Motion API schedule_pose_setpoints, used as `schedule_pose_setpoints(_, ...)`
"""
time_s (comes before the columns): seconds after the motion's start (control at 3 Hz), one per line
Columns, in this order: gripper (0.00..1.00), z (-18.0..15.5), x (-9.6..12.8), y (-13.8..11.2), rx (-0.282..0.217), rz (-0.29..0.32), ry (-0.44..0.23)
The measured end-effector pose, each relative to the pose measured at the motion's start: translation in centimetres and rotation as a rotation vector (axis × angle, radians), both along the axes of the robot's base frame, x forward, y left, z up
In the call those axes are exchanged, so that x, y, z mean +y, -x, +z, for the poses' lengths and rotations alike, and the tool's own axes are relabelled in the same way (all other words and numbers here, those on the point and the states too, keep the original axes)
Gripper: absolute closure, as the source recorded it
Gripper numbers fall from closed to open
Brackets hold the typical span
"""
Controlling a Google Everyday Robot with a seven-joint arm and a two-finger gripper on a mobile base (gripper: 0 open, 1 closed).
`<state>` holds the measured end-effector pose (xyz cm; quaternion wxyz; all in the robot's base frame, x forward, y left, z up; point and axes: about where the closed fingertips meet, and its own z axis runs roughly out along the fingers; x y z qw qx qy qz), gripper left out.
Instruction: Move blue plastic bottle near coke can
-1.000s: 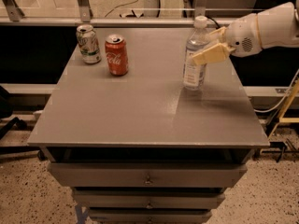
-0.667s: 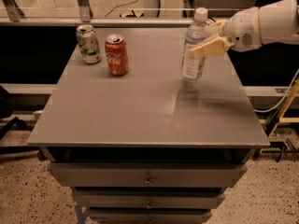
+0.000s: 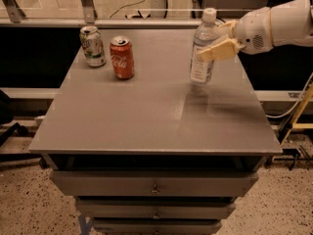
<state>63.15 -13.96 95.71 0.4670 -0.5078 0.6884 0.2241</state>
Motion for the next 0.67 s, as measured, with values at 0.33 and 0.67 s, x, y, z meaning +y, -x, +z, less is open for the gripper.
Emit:
schedule_pose_setpoints(0.33,1.00,0.1,1.0,-1.0,-0.016,0.031,0.001)
schedule_pose_setpoints(0.67,1.00,-0.7,3.2,-3.1,-0.012,0.117,0.001)
